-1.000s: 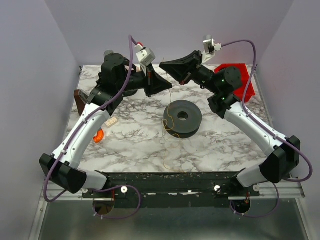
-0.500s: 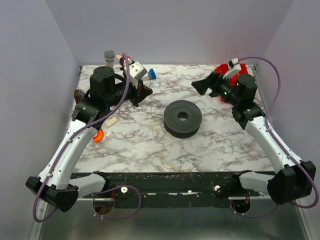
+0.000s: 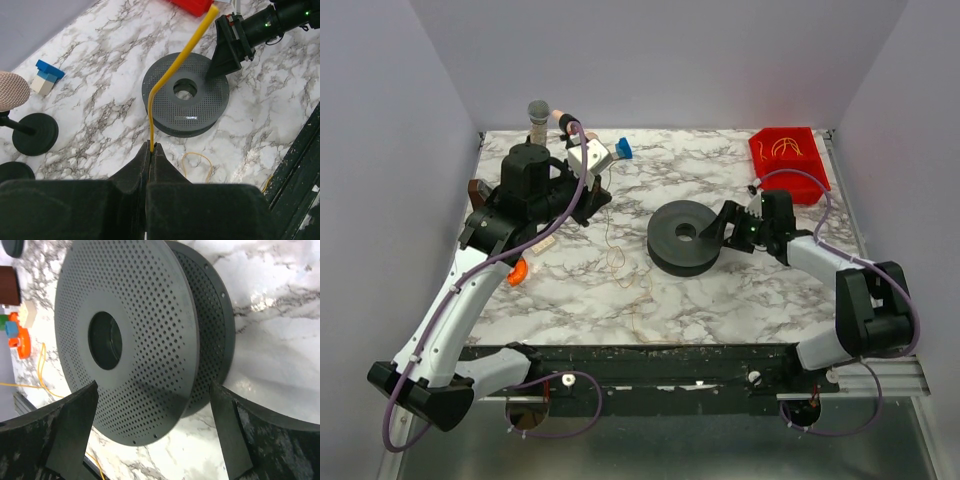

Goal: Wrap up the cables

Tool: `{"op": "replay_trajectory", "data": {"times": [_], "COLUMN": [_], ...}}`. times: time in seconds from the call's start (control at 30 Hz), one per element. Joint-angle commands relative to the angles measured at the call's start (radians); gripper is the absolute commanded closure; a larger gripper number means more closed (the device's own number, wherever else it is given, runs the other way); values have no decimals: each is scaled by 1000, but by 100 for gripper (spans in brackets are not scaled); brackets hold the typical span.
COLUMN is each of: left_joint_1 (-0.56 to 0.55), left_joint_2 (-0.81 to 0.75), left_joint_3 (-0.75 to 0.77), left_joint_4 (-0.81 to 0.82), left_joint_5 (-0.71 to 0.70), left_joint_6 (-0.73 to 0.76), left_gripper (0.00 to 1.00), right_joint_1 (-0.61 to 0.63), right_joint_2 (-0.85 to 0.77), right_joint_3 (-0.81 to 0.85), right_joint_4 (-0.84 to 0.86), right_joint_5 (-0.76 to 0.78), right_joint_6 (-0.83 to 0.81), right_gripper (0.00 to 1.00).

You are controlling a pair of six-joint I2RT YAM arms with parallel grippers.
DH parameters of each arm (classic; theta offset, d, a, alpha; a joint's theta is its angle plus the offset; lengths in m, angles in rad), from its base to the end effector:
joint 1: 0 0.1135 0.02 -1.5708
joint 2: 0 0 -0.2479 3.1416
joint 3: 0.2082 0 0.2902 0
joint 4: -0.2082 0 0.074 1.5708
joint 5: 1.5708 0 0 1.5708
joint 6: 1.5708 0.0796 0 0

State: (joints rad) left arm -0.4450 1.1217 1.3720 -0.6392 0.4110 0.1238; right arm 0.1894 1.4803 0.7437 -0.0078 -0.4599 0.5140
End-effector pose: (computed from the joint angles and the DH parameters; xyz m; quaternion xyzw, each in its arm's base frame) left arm 0.2649 -0.1615 0.4095 0.3372 0.7484 -0.2545 0.5113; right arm 0.3421 0.1016 0.1156 0.0538 0.8948 0.3307 0.2951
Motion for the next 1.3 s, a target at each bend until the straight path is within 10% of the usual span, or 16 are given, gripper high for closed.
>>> {"op": "replay_trajectory", "data": {"times": [0.0, 0.4, 0.7, 1.0, 1.27], "left_joint_1": [9, 25, 29, 51, -49], "left_joint_2": [-17, -23, -19, -33, 19], "left_joint_3": [-5, -2, -8, 42, -19], "left_joint_4": [-25, -40, -54, -186, -186], "left_joint_5": [-24, -51, -97, 14, 63], "left_joint_6": [10, 34, 108, 348, 433], "left_gripper": [100, 100, 100, 100, 100], "right_joint_1": [-5, -11, 238, 291, 289], "right_joint_2": [53, 43, -245, -307, -213], "right_joint_3": [-30, -6, 227, 215, 279], "right_joint_4": [187, 264, -179, -268, -402], "right_joint_5": [-92, -235, -50, -262, -471], "right_joint_6": [47, 16, -676, -1320, -1574], "right_gripper": [5, 99, 99, 99, 99]}}
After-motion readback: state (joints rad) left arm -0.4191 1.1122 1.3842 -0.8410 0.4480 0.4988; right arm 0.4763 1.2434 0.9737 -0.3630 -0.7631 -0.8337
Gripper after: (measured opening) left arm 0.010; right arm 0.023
